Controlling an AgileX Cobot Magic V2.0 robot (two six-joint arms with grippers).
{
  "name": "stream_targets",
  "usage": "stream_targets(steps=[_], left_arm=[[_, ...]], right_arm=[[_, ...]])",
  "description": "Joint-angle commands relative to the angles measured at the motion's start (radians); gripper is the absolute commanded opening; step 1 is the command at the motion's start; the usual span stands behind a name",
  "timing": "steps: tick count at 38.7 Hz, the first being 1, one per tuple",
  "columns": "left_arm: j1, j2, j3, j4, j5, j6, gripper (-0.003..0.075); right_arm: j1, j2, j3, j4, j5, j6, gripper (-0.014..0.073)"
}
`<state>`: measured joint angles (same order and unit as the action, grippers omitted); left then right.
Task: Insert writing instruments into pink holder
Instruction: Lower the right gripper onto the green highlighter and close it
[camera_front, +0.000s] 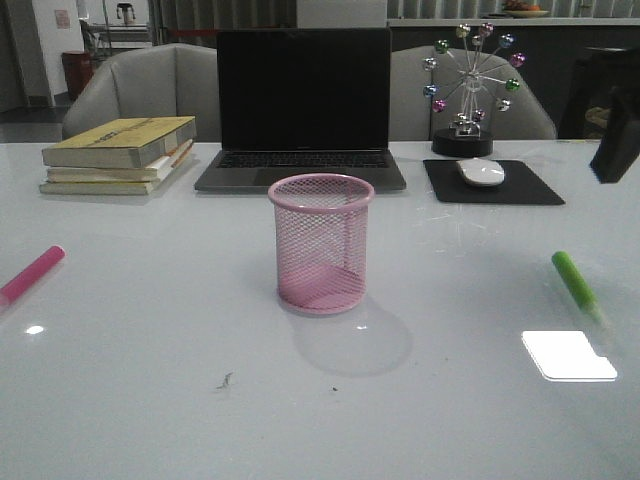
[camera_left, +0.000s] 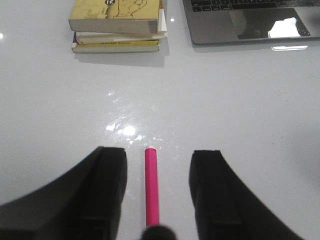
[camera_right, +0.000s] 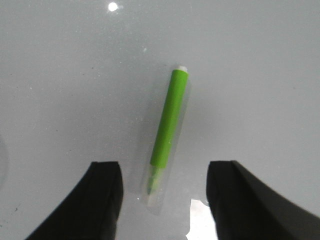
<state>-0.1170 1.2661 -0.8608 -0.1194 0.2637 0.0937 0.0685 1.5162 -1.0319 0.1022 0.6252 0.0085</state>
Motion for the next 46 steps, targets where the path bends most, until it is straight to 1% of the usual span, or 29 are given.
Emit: stream_targets(steps=[1,12,20,32,37,46], left_arm=[[-0.008,-0.008,-0.038,-0.010,-0.063,-0.004,0.0375],[-0.008,-0.006,-0.038,-0.010,-0.070,-0.004,0.0375],[-0.008,-0.006,-0.038,-0.010,-0.070,-0.004,0.0374],[-0.008,-0.006,-0.038,-0.010,-0.068,-0.004,0.0374],[-0.008,-0.006,-0.038,-0.010,-0.068,-0.004,0.0374],[-0.008,-0.006,-0.038,-0.010,-0.068,-0.004,0.0374]], right_arm=[[0.009,0.028,-0.041,0.007,-0.087,0.000,0.0489],[0.009,0.202,-0.094,0.007,-0.109,0.000,0.0489],[0.009,0.299,-0.190,0.009,-0.039,0.000,0.0489],[0.009,0.373,-0.297,-0.001,0.032,0.000,0.0489],[0.007,0.402,-0.312,-0.003,0.059,0.000,0.0487],[0.006,0.430,-0.312,-0.003,0.061,0.000,0.0486]])
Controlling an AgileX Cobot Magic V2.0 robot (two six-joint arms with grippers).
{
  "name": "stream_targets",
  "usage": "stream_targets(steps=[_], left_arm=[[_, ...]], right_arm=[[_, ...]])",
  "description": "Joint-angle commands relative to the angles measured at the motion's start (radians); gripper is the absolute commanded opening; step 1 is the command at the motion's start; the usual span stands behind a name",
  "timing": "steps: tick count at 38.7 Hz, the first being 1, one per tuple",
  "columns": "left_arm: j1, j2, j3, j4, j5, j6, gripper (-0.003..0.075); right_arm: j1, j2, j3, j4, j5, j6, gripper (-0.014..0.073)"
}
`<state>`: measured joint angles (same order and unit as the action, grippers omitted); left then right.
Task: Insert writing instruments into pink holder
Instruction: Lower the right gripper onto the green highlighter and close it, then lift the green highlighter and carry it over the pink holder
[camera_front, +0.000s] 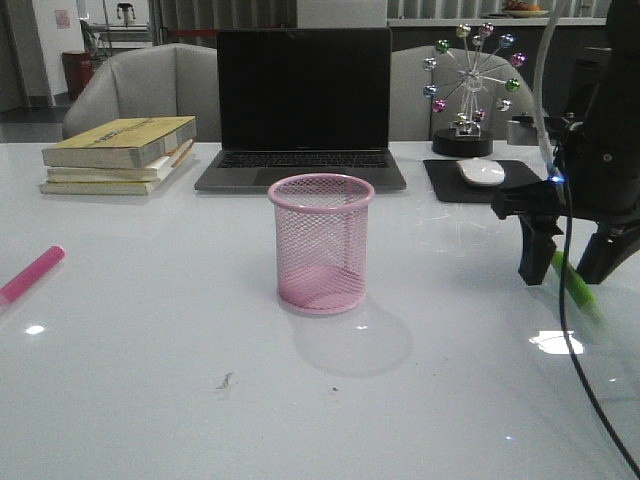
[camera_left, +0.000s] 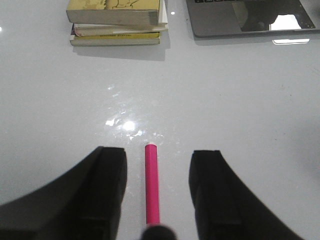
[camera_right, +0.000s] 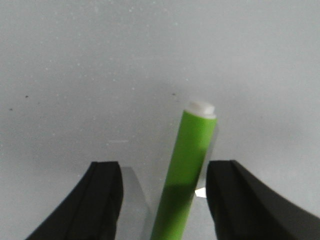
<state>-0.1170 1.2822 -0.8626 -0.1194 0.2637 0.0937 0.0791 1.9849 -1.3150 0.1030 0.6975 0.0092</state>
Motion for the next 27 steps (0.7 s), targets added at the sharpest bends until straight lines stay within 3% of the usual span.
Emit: stream_targets(steps=[1,5,8,14,27], left_arm=[[-0.008,-0.022,-0.037,-0.010,-0.068,-0.004,0.0374],[-0.008,-0.022,-0.037,-0.010,-0.068,-0.004,0.0374],[-0.008,-0.022,-0.037,-0.010,-0.066,-0.004,0.0374],[-0.008,-0.022,-0.037,-0.010,-0.067,-0.004,0.0374],[-0.008,-0.022,-0.037,-0.010,-0.064,-0.004,0.0374]], right_arm=[[-0.004,-0.036,-0.029,-0.004,-0.012,0.000,0.0486],[-0.004,-0.019,-0.029,-0.004,-0.005,0.000,0.0442],[-0.004,-0.005,-0.029,-0.004,0.011,0.000,0.0340],[-0.004,0.010,-0.029,-0.004,0.027,0.000,0.0055],[0.023,-0.116,-0.030,-0.003,-0.101,0.000,0.0066]])
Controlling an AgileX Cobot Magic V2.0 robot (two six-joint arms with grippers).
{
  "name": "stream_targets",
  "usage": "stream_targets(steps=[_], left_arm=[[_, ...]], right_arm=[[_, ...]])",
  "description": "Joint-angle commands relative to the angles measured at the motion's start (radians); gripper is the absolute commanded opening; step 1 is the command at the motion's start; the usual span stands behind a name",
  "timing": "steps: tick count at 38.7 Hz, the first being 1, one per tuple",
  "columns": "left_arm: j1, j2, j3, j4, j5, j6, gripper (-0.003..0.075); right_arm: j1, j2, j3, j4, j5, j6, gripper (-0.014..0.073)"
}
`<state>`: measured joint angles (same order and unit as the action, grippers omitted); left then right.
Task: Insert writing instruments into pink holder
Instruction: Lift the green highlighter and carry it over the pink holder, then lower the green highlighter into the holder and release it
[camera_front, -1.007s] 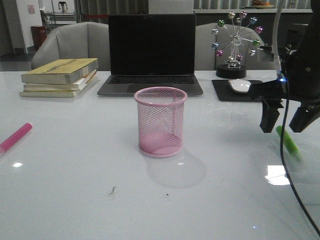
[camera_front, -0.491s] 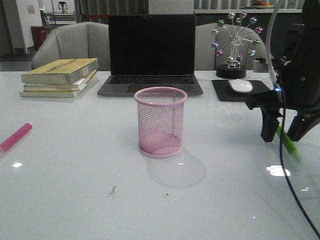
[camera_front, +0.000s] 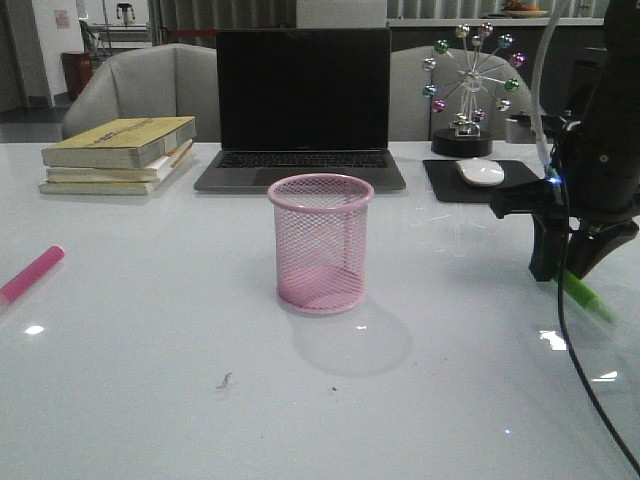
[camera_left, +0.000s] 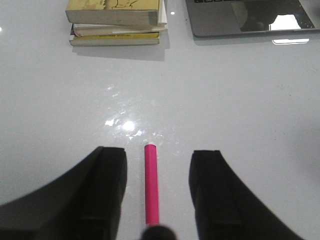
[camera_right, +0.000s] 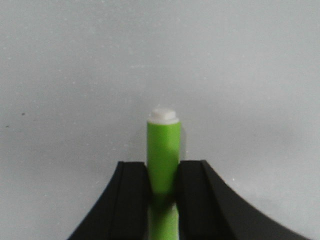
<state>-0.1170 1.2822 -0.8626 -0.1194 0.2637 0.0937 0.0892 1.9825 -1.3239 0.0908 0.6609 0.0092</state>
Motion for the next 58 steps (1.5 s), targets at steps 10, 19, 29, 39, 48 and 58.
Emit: stream_targets(steps=[10,19,29,39,48,58], left_arm=[[-0.008,-0.022,-0.037,-0.010,-0.049,-0.004,0.0375],[-0.008,-0.022,-0.037,-0.010,-0.046,-0.004,0.0375],[-0.008,-0.022,-0.037,-0.010,-0.044,-0.004,0.0375],[-0.008,-0.022,-0.037,-0.010,-0.044,-0.004,0.0375],[-0.008,-0.022,-0.037,-0.010,-0.043,-0.004,0.0375],[-0.008,-0.022,-0.037,-0.004,-0.040,-0.004,0.0375]], right_arm=[[0.068,-0.289,-0.018,0.009,-0.191,0.000,0.0066],[0.164,-0.402,0.040,0.030,-0.431,0.000,0.0066],[0.318,-0.413,0.098,0.040,-0.748,0.000,0.0057],[0.397,-0.335,0.144,-0.014,-0.931,0.000,0.0057],[0.450,-0.239,0.144,-0.048,-0.942,0.000,0.0057],[0.454,-0.188,0.144,-0.047,-0.934,0.000,0.0057]])
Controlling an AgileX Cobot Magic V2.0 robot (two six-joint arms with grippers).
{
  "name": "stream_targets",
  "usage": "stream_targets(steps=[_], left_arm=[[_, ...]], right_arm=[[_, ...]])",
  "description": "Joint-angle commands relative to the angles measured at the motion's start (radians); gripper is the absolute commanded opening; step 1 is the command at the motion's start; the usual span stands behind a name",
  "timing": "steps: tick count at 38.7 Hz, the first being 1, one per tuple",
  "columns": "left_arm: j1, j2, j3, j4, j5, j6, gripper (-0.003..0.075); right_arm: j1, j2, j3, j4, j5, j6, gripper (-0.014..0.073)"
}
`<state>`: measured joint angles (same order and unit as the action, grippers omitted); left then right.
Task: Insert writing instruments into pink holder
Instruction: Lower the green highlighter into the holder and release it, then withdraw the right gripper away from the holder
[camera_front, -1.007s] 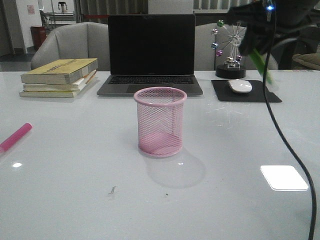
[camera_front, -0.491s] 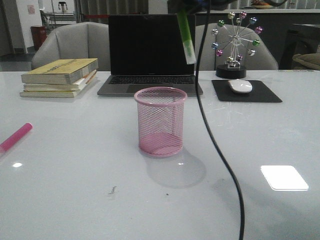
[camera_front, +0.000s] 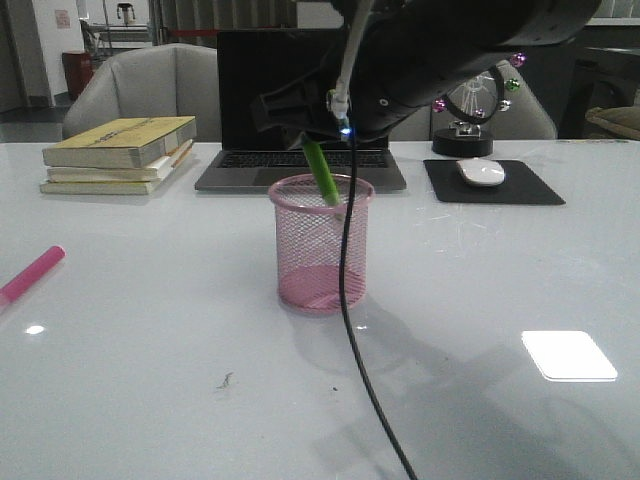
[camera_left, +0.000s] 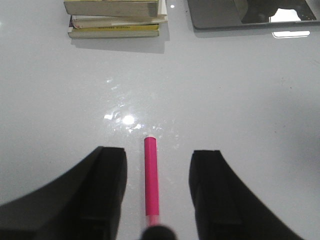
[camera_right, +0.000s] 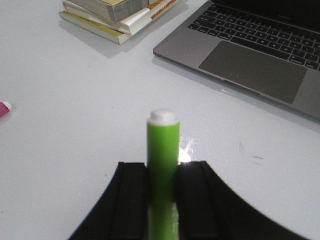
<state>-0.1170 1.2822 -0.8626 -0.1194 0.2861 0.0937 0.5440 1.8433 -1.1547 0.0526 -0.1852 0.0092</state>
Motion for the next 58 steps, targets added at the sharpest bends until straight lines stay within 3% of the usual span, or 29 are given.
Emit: stream_targets(steps=[1,7,13,16,35,49,58], left_arm=[[-0.008,-0.022,-0.037,-0.004,-0.063,-0.004,0.0375],[-0.008,-0.022,-0.037,-0.004,-0.063,-0.004,0.0375],[-0.008,-0.022,-0.037,-0.004,-0.063,-0.004,0.0375],[-0.008,-0.022,-0.037,-0.004,-0.063,-0.004,0.0375],[-0.008,-0.022,-0.037,-0.004,-0.063,-0.004,0.0375],[-0.008,-0.022,-0.037,-0.004,-0.063,-0.004,0.0375],[-0.008,-0.022,-0.037,-0.004,-0.063,-0.004,0.0375]], right_arm=[[-0.001,-0.049,-0.025,-0.009,-0.082,0.000,0.0057],[-0.001,-0.049,-0.025,-0.005,-0.025,0.000,0.0099],[-0.001,-0.053,-0.025,-0.001,0.037,0.000,0.0326],[-0.001,-0.064,-0.030,0.010,0.069,0.000,0.0388],[-0.056,-0.262,-0.030,0.009,0.185,-0.001,0.0371],[-0.293,-0.462,-0.026,-0.038,0.575,-0.001,0.0371],[-0.420,-0.583,-0.008,-0.080,0.636,-0.001,0.0371]])
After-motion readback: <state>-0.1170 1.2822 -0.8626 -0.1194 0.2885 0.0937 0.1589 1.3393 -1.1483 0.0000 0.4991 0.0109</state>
